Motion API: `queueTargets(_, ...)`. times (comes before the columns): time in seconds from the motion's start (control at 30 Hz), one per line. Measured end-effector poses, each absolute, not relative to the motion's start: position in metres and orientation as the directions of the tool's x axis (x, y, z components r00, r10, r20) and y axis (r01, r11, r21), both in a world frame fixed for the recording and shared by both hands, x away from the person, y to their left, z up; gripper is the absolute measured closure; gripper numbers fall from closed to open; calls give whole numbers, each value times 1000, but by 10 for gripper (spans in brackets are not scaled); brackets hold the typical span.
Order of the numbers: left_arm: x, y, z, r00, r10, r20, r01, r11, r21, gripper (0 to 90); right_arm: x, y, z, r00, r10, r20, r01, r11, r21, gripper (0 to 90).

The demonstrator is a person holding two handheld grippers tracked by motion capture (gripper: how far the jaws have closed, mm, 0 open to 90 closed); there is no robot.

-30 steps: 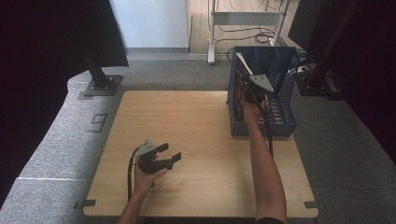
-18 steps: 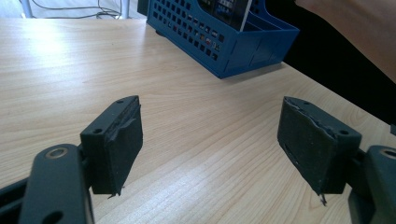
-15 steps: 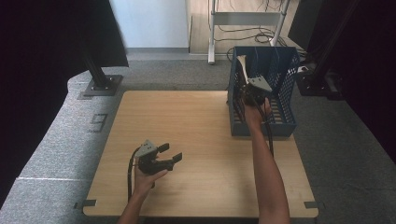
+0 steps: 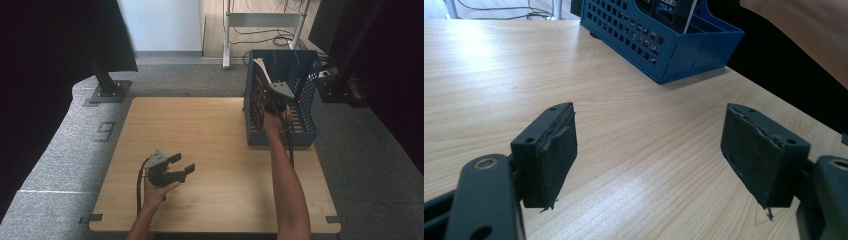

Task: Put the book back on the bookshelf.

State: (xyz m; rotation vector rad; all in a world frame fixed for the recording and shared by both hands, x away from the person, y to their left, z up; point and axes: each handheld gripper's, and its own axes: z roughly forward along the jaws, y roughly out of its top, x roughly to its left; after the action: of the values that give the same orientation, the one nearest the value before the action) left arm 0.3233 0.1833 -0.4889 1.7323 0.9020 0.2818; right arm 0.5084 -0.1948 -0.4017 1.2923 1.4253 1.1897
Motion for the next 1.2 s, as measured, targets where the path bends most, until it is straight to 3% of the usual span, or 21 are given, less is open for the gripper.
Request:
queueTargets(0.67,327,185,-490,675,693,-253,430,-92,898,226,526,-199,-398,-31,1000,-4,85,7,996,815)
queueTargets(0.97,328,185,-491,675,694,-252,432,-95,897,227,524,-178,-415,-164,986,-41,83,55,995,808)
queueTargets(1.2,325,183,-489,680,691,-245,426,-102,899,226,517,-177,-414,-234,971,-45,115,74,991,709)
